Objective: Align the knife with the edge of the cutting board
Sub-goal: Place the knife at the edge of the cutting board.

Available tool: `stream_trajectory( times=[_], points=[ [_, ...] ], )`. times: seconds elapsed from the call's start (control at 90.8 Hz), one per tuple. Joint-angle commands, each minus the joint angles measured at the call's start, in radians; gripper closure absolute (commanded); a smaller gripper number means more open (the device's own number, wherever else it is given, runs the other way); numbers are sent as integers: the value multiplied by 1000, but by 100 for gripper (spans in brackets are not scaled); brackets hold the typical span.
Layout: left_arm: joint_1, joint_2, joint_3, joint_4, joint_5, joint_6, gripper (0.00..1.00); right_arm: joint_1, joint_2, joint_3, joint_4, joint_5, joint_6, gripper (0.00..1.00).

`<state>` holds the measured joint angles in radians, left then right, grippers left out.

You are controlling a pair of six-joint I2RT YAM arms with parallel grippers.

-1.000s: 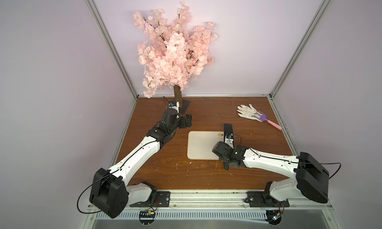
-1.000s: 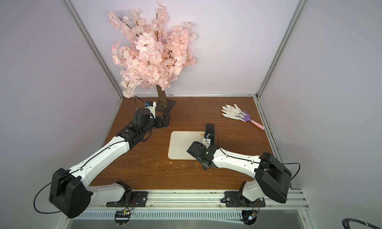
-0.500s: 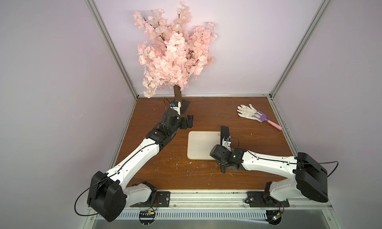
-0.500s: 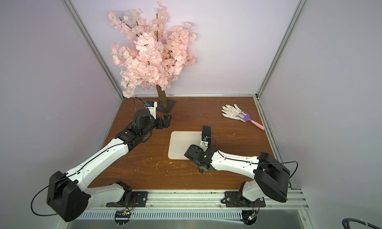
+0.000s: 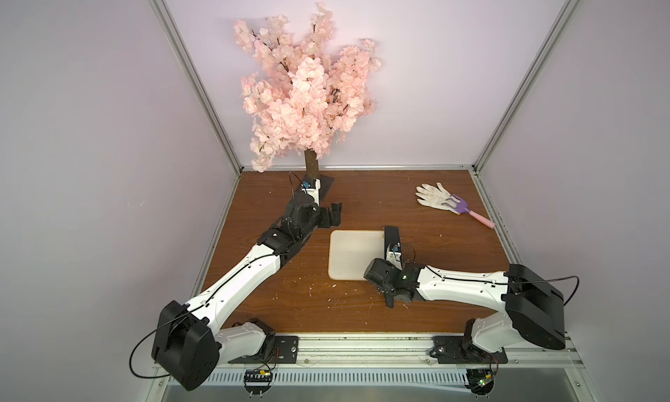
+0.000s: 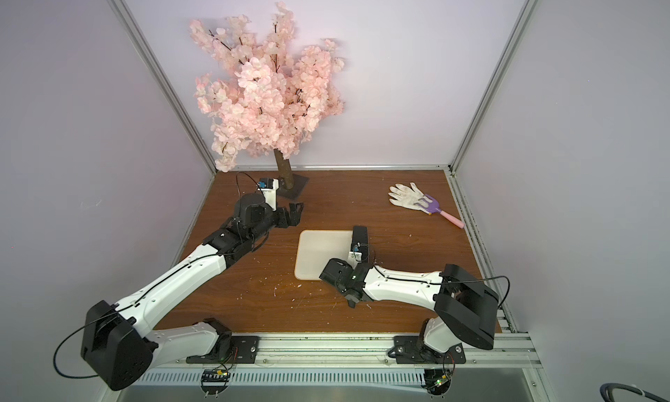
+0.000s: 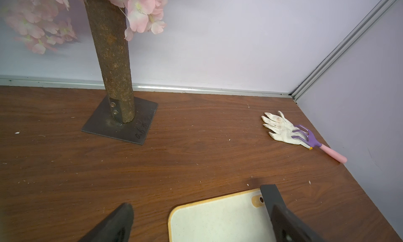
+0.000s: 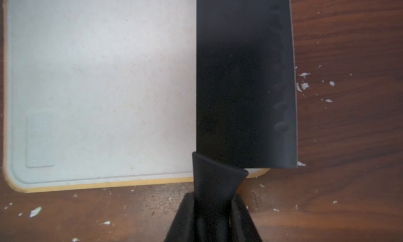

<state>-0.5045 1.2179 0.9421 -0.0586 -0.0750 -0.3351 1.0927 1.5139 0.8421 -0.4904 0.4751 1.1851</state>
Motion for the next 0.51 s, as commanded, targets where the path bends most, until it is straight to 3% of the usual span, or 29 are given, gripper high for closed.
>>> stream_trajectory(
  times=[0.0,0.495],
  points=[
    [-8,-20,-11,18,-13,13,0,9,10,26,-2,26,20,100],
    [-8,-19,-11,19,-14,15,1,13,33,29,18,8,12,100]
  ],
)
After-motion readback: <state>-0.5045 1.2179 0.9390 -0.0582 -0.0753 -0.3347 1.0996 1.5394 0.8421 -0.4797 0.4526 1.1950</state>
